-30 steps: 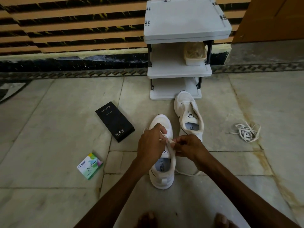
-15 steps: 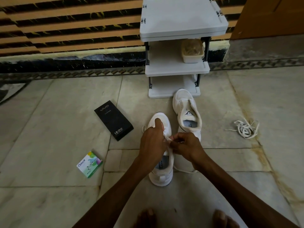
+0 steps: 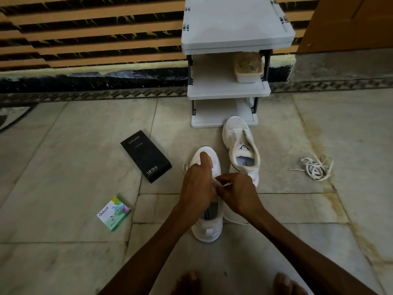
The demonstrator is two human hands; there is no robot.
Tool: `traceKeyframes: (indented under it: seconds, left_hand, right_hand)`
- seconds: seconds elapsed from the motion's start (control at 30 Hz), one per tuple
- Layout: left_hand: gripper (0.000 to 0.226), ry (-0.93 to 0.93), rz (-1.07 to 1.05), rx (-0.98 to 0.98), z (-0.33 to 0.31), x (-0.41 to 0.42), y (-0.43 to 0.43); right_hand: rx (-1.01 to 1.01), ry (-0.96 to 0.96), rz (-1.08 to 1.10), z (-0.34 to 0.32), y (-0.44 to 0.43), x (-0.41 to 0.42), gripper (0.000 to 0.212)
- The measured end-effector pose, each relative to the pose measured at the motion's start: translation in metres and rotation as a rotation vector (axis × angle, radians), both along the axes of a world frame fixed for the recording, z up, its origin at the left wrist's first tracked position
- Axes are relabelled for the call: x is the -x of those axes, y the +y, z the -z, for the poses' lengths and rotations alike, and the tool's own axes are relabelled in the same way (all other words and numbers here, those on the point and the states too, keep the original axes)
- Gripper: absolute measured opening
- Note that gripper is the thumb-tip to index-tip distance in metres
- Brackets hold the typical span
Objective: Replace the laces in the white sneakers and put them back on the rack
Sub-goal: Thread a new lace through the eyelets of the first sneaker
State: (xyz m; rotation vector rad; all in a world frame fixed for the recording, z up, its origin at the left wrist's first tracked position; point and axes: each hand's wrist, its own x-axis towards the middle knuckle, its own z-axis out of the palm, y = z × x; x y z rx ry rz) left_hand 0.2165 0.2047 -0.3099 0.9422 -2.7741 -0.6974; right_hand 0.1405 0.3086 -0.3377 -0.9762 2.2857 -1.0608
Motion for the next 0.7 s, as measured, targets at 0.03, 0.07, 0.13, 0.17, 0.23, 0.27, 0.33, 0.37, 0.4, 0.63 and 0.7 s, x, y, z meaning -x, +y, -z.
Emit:
traceKeyframes:
  seconds: [0.03,0.07,0.13,0.17,0.23,0.27,0.33,0.37,0.4,0.63,0.7]
  left_hand:
    - [0.035,-0.009,0.012,0.0,0.0,0.001,-0.001]
    - [0.043,-0.037,0.002,-0.021,0.0,0.001,-0.002]
    - [0.065,-0.127,-0.048,-0.062,0.001,0.005,0.0]
    - [0.068,-0.151,-0.045,-0.055,0.002,0.006,0.001]
    - [0.054,-0.109,0.014,-0.009,0.002,0.006,0.004]
    - [0.042,-0.044,0.045,0.006,0.001,0.003,0.003]
    - [0.031,0.031,0.055,-0.006,-0.001,0.0,0.001]
    - [0.033,0.036,0.031,-0.045,-0.002,0.0,0.0]
    - [0.037,0.025,-0.006,-0.091,-0.005,0.001,0.0]
    - [0.052,-0.019,-0.154,-0.2,-0.005,0.003,0.003]
    - [0.047,0.039,-0.216,-0.302,-0.002,0.002,0.002]
  right_hand:
    - [-0.002,0.009,0.003,0.0,-0.001,-0.001,0.016]
    - [0.003,-0.002,0.01,-0.001,-0.001,-0.002,0.015]
    - [0.037,-0.081,0.042,-0.003,-0.002,-0.001,0.012]
    - [0.055,-0.132,0.064,-0.004,-0.001,0.0,0.01]
    - [0.066,-0.189,0.099,-0.005,-0.001,0.001,0.01]
    - [0.063,-0.183,0.102,-0.004,-0.001,0.001,0.011]
    - [0.05,-0.134,0.074,-0.002,-0.001,0.0,0.012]
    - [0.038,-0.109,0.043,-0.003,-0.002,0.0,0.013]
    - [0.028,-0.096,0.005,-0.004,-0.001,0.002,0.015]
    - [0.032,-0.216,-0.119,-0.005,0.007,0.015,0.021]
    - [0.043,-0.219,-0.094,-0.003,0.007,0.014,0.021]
